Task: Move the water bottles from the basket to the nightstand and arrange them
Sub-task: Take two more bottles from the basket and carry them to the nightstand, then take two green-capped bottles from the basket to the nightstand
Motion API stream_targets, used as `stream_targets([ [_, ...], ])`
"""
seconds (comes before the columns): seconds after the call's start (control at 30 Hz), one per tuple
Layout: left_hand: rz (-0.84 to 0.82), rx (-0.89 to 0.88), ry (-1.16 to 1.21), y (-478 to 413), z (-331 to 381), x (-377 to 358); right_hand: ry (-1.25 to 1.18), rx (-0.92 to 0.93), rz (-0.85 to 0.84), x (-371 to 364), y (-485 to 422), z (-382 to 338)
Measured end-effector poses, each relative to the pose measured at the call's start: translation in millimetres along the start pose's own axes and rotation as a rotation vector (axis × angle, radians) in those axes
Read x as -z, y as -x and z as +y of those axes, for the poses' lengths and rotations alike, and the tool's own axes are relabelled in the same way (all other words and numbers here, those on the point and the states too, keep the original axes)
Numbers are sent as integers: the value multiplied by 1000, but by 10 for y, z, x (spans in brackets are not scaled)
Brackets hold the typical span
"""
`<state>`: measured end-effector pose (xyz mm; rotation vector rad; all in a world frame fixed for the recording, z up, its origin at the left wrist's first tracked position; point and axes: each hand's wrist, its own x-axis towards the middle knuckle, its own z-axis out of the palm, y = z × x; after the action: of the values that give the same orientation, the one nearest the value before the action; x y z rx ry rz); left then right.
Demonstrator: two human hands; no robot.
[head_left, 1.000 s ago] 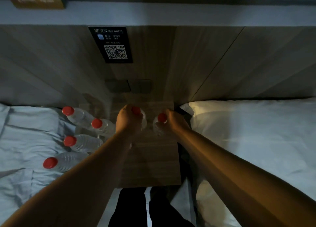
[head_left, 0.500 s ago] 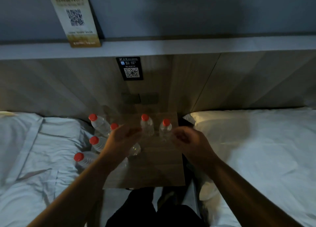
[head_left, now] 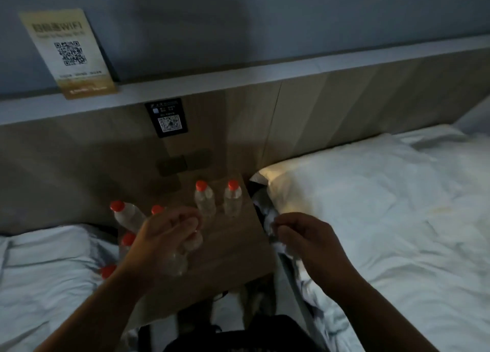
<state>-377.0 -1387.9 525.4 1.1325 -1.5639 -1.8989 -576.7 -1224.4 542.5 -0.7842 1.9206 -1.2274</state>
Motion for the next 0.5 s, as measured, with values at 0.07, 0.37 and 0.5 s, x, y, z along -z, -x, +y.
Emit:
stream_targets([
  [0.07, -35, -22, 5, 93, 4, 150, -26, -33, 56, -231, 139, 11],
  [0.37, -218, 62, -114, 539, -256, 638, 4, -24, 179, -925, 800, -95],
  [0.5, -423, 83, -132, 497, -346, 382, -147, -64, 376, -727, 1475, 47],
])
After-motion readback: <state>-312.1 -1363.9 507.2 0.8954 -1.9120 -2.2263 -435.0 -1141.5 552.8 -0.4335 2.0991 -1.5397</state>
